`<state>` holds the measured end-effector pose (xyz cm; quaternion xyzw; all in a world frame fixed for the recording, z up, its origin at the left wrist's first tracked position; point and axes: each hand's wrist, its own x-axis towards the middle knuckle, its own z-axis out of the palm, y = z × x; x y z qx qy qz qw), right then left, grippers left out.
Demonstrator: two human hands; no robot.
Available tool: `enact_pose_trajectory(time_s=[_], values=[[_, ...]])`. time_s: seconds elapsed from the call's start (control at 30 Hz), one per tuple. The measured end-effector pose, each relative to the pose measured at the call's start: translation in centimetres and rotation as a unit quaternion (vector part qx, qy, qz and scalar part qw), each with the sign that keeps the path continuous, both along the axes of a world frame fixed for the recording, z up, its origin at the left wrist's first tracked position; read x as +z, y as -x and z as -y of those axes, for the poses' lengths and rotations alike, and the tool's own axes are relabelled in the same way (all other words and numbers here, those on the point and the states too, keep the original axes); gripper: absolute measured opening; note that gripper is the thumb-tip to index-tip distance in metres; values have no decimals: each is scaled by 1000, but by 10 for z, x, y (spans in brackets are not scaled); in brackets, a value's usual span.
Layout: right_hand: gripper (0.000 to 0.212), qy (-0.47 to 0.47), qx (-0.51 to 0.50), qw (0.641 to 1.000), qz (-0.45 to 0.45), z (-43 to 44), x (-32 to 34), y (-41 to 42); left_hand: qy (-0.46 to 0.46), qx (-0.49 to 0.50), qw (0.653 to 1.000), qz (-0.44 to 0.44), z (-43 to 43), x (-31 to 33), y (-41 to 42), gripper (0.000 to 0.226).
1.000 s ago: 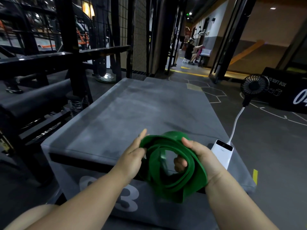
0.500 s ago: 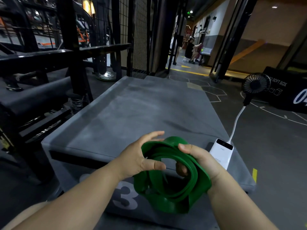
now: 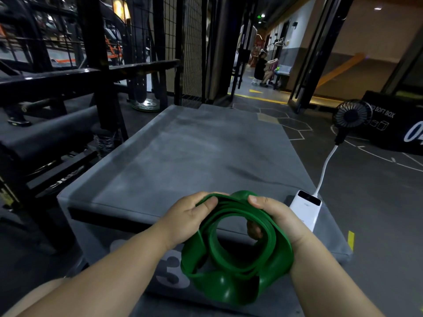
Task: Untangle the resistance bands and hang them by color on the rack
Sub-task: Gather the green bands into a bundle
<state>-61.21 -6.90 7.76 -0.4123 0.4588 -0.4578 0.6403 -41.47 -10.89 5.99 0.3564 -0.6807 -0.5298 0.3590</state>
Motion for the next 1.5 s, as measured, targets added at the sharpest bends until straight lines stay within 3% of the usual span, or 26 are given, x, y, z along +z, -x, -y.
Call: enact_pose_trajectory(time_s=[0.1, 0.27, 0.4, 0.47, 0.53, 0.67, 0.8, 0.93, 1.03, 1.1, 1.2, 1.3, 1.43, 1.5], values=[[66, 12, 9, 1000, 4, 2, 0, 4, -56, -7, 995, -79, -4, -6, 4, 29], [56, 24, 30, 999, 9, 0, 1, 6, -124, -27, 976, -177, -5, -5, 7, 31], [47, 7, 12, 1000, 2, 0, 1, 6, 36, 85, 995, -38, -5, -9, 12, 27], [54, 11, 10, 1000, 1, 0, 0, 9, 77, 92, 993, -6, -5, -10, 13, 23], [60, 14, 12, 1000, -4, -1, 0, 10, 65, 71, 995, -12, -3, -8, 12, 22], [51, 18, 15, 1000, 0, -1, 1, 10, 12, 55, 996, -68, -6, -7, 14, 20], [57, 10, 25, 1000, 11, 1, -3, 15, -10, -28, 999, -13, -5, -5, 4, 19], [54, 6, 88, 994, -59, 4, -7, 10, -12, -123, 986, 113, 1, 3, -8, 81], [66, -9, 132, 988, -83, 4, -15, 0, 53, -132, 969, 200, -5, 9, -3, 91], [49, -15, 139, 987, -77, 3, -16, -4, 91, -123, 960, 233, -8, 9, 1, 95], [22, -15, 130, 989, -72, 2, -14, -8, 106, -104, 961, 234, -9, 5, 3, 80], [39, -12, 124, 990, -64, 3, -12, -9, 124, -73, 966, 216, -7, 6, 0, 54], [77, 15, 128, 988, -86, 6, -8, -6, 94, -30, 979, 181, -3, 10, -7, 44], [76, 32, 149, 982, -114, 5, -2, -4, 90, -8, 981, 175, -2, 12, -12, 42]])
